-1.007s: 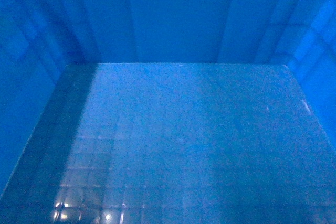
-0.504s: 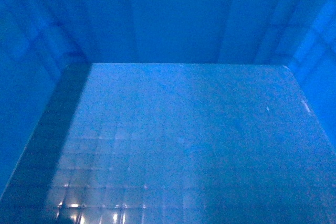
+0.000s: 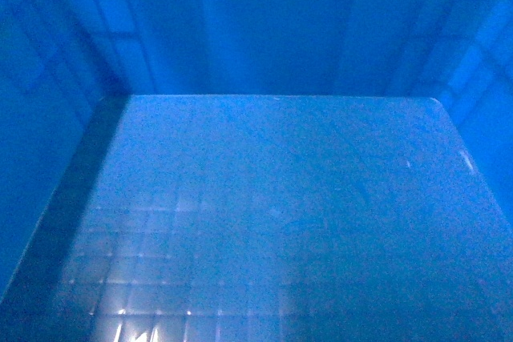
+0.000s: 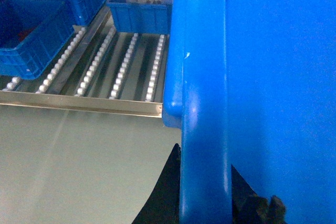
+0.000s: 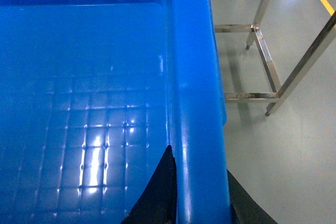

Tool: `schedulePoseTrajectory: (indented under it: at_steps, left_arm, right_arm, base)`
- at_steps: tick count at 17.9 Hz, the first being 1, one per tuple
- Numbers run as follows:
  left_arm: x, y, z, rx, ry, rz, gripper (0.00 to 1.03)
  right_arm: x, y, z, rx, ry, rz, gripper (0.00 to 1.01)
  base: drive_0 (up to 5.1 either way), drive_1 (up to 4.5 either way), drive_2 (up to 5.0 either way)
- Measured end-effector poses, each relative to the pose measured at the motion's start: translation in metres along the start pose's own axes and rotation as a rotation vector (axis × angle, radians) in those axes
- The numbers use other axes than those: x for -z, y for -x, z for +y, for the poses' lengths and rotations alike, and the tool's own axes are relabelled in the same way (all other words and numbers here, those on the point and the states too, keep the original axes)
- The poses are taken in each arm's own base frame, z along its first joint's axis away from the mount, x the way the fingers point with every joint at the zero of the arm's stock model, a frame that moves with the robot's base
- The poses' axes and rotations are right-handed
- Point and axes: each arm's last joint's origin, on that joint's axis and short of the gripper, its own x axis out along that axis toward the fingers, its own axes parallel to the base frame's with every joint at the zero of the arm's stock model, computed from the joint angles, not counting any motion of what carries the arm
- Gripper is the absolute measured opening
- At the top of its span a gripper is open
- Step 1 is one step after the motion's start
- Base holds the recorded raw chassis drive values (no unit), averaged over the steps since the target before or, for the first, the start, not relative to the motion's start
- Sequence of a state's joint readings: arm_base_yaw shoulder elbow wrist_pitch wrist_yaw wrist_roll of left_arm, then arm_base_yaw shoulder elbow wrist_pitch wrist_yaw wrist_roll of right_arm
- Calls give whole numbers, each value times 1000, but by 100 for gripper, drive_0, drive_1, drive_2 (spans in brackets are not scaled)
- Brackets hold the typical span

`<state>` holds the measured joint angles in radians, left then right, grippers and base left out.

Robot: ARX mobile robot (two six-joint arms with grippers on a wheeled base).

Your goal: Place box next to blue box on left shelf

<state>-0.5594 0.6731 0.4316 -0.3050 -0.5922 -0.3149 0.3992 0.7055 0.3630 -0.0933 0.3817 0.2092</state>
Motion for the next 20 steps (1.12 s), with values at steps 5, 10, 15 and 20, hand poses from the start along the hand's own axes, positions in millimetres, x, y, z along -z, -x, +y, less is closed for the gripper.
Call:
schedulePoseTrajectory:
  at_steps: [5, 10, 15, 20]
  left_arm:
    - [0, 0, 0, 0, 1, 0, 9]
    - [0, 0, 0, 0, 1, -1, 9]
    - [0, 0, 0, 0, 1, 0, 9]
    - [0, 0, 0, 0, 0, 0, 9]
  right_arm:
    - [0, 0, 0, -1, -1, -3, 10]
    - [0, 0, 0, 0, 0, 0, 10]
    - [0, 0, 0, 0, 0, -2, 10]
    - [0, 0, 0, 0, 0, 0, 10]
  base:
    - [-501, 236, 236]
    - [-498, 239, 239]
    - [-504, 232, 232]
    - [-496, 240, 240]
